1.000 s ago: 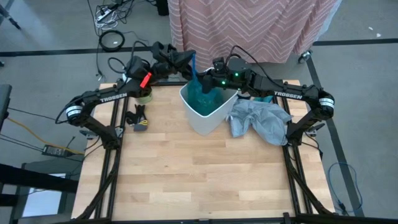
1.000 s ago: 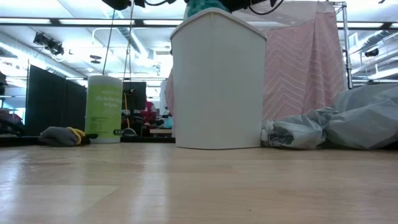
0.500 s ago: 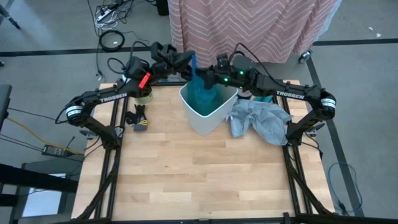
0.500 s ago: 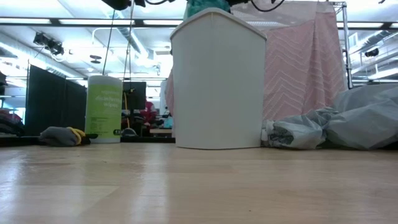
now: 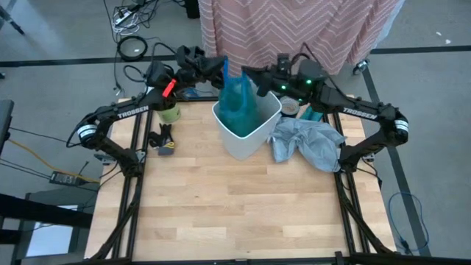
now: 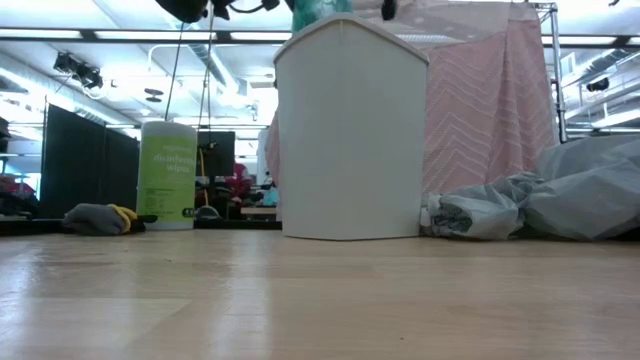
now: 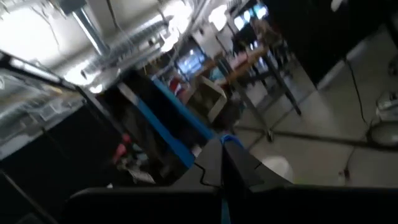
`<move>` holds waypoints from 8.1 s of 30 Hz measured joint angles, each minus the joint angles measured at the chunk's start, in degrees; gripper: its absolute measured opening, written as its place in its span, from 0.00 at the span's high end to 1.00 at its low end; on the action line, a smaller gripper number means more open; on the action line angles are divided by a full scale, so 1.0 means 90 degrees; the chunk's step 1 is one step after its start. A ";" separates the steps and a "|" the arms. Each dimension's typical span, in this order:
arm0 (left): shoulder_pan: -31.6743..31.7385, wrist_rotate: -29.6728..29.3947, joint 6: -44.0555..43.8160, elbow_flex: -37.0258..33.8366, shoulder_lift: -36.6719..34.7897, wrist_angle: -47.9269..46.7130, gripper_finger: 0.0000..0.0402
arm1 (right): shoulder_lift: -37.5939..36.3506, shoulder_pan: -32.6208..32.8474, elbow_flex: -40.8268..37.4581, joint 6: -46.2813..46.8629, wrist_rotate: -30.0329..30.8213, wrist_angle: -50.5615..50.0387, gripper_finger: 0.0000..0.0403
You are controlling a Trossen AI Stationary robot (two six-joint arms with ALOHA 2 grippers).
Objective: Place trash/remove bag and relplace
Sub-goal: Close the trash bag, then remove the trash bag from the trash bin
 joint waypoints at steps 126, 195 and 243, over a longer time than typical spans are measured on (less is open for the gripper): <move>-0.0440 -0.0932 0.0581 0.1803 0.0138 -0.0912 0.99 | 0.0065 -0.0022 0.2076 -0.1058 -0.1089 0.1030 1.00; 0.0380 0.1414 0.1732 0.6513 0.0473 -0.3873 0.99 | 0.3562 0.0755 0.5948 0.0271 -0.3826 0.0986 0.81; 0.2911 -0.0756 0.9618 0.6496 -0.0558 -1.5919 0.99 | 0.2787 0.0503 0.5948 -0.0784 -0.3543 0.1003 0.55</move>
